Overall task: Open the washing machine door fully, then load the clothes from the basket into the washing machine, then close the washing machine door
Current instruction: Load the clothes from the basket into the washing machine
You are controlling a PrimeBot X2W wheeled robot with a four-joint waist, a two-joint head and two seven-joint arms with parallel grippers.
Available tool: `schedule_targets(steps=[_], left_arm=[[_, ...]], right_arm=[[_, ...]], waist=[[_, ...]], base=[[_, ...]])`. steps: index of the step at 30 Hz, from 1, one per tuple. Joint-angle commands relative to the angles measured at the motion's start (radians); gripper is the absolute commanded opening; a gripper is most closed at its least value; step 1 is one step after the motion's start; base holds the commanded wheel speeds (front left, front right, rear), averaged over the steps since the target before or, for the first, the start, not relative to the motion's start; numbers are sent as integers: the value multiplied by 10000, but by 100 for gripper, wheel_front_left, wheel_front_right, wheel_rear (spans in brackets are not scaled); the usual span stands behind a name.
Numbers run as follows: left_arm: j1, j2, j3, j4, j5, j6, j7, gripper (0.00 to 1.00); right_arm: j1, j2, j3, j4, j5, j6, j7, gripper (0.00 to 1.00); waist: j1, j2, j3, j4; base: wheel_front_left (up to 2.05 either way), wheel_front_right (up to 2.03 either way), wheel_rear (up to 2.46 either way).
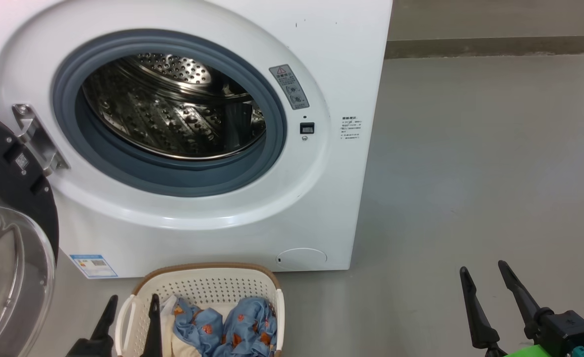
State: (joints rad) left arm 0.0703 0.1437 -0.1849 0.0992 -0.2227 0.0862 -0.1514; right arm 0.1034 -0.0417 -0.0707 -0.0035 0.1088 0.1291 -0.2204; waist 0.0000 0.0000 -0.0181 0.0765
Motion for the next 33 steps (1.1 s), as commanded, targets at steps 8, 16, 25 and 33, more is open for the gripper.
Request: schedule_targets(steps=[8,16,25,33], left_arm=[[-505,202,251,-141,-69,108,-93,100],[-512,222,174,-131,-89,155,-126,100],[-572,230,27,0,-123,131,-165,100],[-933,121,-175,564,-287,-47,-94,100]], right_arm=[[-254,-85,321,-201,65,16,-42,100],[-262,-85,316,-200,41,16,-27,100],[-255,-85,410,-268,21,16,24,100],[-408,-85,550,-443,-51,16,81,100]], waist=[[0,0,-15,9],[0,0,7,11],[0,0,76,-69],[0,0,500,-264]], base=[[0,0,0],[0,0,0],[0,0,0],[0,0,0]])
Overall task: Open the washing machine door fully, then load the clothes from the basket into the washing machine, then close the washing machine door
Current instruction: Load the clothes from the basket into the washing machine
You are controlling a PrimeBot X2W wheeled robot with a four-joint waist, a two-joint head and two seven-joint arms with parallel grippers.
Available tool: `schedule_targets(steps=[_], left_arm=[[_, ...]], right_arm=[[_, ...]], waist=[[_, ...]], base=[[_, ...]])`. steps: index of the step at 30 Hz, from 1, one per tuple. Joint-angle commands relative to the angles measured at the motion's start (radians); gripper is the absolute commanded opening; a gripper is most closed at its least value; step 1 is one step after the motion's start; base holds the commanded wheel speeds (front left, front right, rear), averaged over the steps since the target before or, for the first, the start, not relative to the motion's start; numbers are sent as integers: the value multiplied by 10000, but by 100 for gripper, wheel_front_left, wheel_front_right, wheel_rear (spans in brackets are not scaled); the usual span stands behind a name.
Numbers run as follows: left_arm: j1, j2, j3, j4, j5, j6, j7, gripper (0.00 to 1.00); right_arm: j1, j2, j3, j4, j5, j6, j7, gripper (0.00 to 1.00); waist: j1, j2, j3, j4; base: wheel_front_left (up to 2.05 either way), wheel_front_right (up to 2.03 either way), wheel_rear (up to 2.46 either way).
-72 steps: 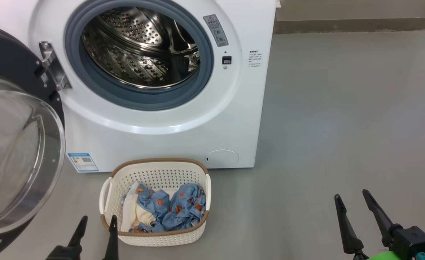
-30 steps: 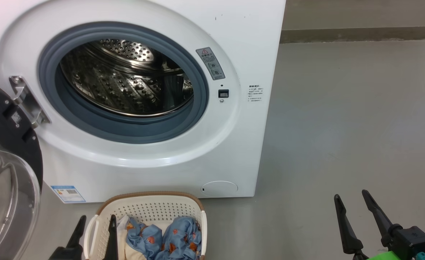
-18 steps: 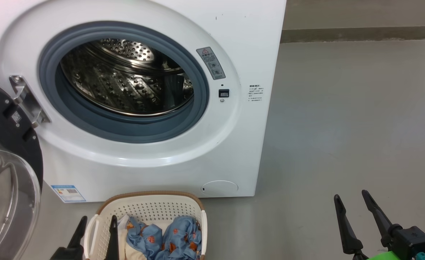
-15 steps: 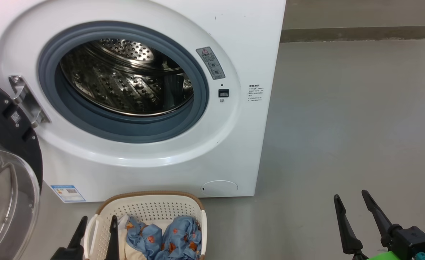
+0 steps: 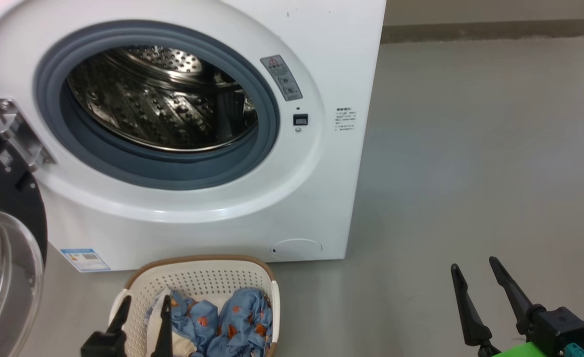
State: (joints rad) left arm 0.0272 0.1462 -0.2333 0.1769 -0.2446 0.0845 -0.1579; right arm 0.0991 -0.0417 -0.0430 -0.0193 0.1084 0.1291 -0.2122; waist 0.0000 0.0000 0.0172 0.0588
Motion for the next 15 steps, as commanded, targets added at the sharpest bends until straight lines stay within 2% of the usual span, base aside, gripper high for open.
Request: schedule_targets(steps=[1,6,15], left_arm=[[-601,97,247,23,-75,-87,57,100],[-1481,-170,14,1503,-359,-512,151,100],[-4005,-676,-327,5092,-783,-1216,-30,100]], right_arm=[[-419,-85,312,-329,-63,16,-7,100],[-837,-85,522,-466,-71,16,-62,100],[-1830,-85,940,-612,-38,16,-215,100]], waist=[[0,0,270,-132],[0,0,1060,-400],[0,0,2797,-966]], base=[[0,0,0],[0,0,0],[0,0,0]])
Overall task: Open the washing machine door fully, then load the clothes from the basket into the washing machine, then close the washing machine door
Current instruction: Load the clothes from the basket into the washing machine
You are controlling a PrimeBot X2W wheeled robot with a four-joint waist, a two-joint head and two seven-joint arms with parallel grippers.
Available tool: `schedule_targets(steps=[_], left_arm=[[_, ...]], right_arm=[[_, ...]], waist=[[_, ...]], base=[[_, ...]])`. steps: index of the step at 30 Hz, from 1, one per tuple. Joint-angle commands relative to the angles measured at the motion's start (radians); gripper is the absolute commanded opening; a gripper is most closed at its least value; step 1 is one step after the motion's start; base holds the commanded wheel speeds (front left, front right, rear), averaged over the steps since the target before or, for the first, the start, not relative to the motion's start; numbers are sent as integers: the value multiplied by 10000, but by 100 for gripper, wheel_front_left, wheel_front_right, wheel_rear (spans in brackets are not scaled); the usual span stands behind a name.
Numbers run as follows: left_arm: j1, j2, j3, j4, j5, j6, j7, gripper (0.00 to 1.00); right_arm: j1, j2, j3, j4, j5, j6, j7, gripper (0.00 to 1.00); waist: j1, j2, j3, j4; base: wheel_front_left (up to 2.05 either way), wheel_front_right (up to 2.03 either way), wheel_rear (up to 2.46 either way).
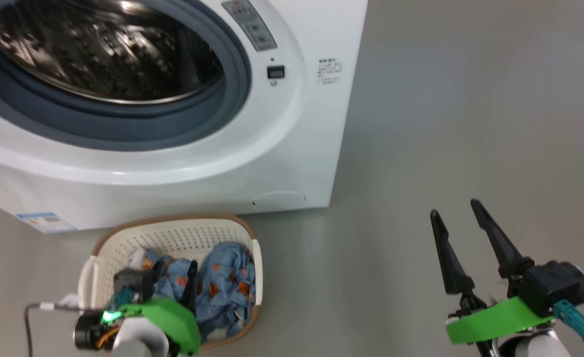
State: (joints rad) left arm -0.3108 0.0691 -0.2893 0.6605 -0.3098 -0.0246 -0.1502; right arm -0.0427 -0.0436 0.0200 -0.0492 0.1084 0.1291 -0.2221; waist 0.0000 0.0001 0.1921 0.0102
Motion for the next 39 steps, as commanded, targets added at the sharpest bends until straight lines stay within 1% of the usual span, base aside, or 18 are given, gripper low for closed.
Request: schedule_targets(steps=[1,2,5,10,14,18,24,33,39], left_arm=[[-938,56,206,663,-191,-213,-143,100],[-938,56,206,663,-191,-213,-143,100],[-1835,-24,138,1879,-383,-474,-213,100],[-3046,-65,138,3583,-669,-745,-272,100],[-3837,74,138,4565,-799,-877,-263,100],[-4536,238,149,5240,-968,-970,-190,100],[-5327,644,215,5767,-1271,-1034,23,100],[-5904,1302,465,6110,-1756,-1051,498,100],[-6139,1765,696,6221,-2029,-792,796,100]], right_arm=[[-530,-66,355,-337,-27,16,-133,100],[-530,-66,355,-337,-27,16,-133,100],[-896,-66,500,-406,31,16,-197,100],[-1460,-66,851,-526,191,16,-305,100],[-1820,-66,1142,-640,378,16,-363,100],[-2132,-66,1361,-723,537,16,-388,100],[-2615,-66,1678,-1043,799,16,-393,100],[-3011,-66,1868,-1329,1153,16,-395,100],[-3089,-66,1857,-1421,1385,16,-395,100]], waist=[[0,-1,1261,-553],[0,-1,1261,-553],[0,-1,1916,-811],[0,-1,3007,-1342],[0,-1,3876,-1747],[0,-1,4702,-2030],[0,-1,5711,-2407],[0,-1,6671,-2943],[0,-1,7101,-3255]], base=[[0,0,0],[0,0,0],[0,0,0],[0,0,0],[0,0,0],[0,0,0],[0,0,0],[0,0,0],[0,0,0]])
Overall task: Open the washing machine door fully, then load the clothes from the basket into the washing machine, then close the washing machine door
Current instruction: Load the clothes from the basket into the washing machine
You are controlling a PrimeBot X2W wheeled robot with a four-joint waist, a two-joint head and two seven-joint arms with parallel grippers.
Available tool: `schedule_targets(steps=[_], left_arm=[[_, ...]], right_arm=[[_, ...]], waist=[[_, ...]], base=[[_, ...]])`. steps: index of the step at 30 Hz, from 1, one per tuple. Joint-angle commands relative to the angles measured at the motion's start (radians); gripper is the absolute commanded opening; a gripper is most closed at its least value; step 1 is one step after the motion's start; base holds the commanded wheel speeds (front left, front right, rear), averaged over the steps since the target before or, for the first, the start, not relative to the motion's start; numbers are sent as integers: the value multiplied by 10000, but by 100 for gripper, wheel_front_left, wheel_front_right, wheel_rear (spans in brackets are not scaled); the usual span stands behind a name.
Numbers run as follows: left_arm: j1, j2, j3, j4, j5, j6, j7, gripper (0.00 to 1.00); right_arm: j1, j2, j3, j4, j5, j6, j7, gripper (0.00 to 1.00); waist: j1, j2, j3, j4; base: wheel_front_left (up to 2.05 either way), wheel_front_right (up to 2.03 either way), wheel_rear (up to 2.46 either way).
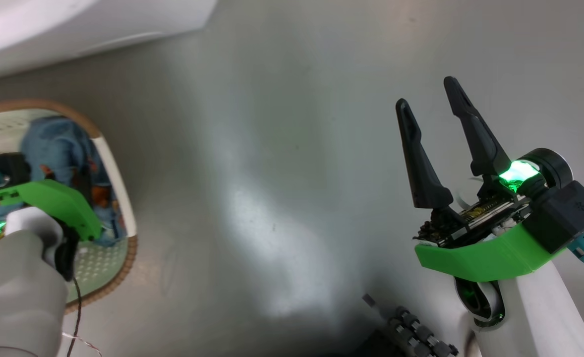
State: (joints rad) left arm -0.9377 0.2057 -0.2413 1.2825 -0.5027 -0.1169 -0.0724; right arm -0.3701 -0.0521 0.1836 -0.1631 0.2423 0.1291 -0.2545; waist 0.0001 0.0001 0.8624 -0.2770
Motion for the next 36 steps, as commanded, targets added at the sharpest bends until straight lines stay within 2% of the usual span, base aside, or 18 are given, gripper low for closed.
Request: schedule_targets(steps=[1,4,5,6,7,8,21,29,36], left_arm=[[115,446,253,11,-146,168,70,100],[115,563,299,34,-217,332,199,100],[122,592,292,39,-222,373,244,48],[122,592,292,39,-222,373,244,48],[126,623,287,44,-222,438,261,21],[125,646,283,48,-224,499,259,0],[173,609,167,72,-298,793,261,0],[291,310,22,75,-269,776,-595,0],[610,-16,-109,56,-238,638,-1589,0]], right_arm=[[189,18,218,-298,69,16,-71,100],[219,18,209,-338,101,16,-71,100],[222,18,205,-341,106,16,-71,100],[222,18,205,-341,106,16,-71,100],[222,18,199,-342,107,16,-72,100],[221,18,195,-341,107,16,-72,100],[130,18,137,-265,60,16,-72,100],[80,18,93,-60,-188,16,-72,100],[120,18,-64,339,-652,16,-72,100]], waist=[[-1,-1,442,-408],[-1,-1,500,-434],[-1,-1,514,-433],[-1,-1,514,-433],[-1,-1,526,-429],[-1,-1,537,-419],[-1,-1,504,-155],[-1,-1,98,408],[-1,-1,-744,1197]], base=[[0,0,0],[0,0,0],[0,0,0],[0,0,0],[0,0,0],[0,0,0],[0,0,0],[0,0,0],[0,0,0]])
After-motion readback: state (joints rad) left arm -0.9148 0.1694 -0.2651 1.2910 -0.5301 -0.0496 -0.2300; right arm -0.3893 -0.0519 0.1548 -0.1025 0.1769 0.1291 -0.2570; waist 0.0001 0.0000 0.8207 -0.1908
